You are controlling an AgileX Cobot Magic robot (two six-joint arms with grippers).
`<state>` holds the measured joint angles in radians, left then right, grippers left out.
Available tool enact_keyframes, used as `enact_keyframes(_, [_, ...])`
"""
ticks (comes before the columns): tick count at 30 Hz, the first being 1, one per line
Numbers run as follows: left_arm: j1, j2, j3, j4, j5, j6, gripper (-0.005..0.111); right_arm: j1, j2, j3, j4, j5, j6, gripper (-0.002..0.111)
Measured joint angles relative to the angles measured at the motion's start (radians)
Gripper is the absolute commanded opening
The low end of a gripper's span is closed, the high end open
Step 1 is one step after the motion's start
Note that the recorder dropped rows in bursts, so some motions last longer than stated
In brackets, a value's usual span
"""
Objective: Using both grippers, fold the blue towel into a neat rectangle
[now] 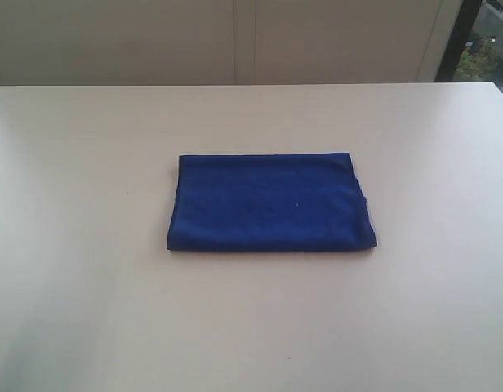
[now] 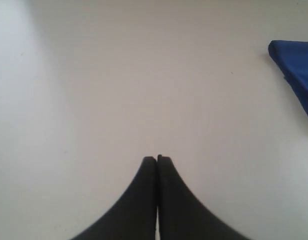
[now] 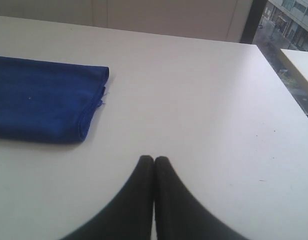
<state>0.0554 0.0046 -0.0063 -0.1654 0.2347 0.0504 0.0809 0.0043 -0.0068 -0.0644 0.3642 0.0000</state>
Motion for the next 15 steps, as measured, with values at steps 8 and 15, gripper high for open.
enact_keyframes(8, [0.000, 0.000, 0.000, 0.010, 0.000, -0.007, 0.000, 0.000, 0.000, 0.000, 0.000, 0.000, 0.000, 0.000])
enact_keyframes(15, [0.000, 0.000, 0.000, 0.014, 0.000, -0.007, 0.000, 0.000, 0.000, 0.000, 0.000, 0.000, 0.000, 0.000])
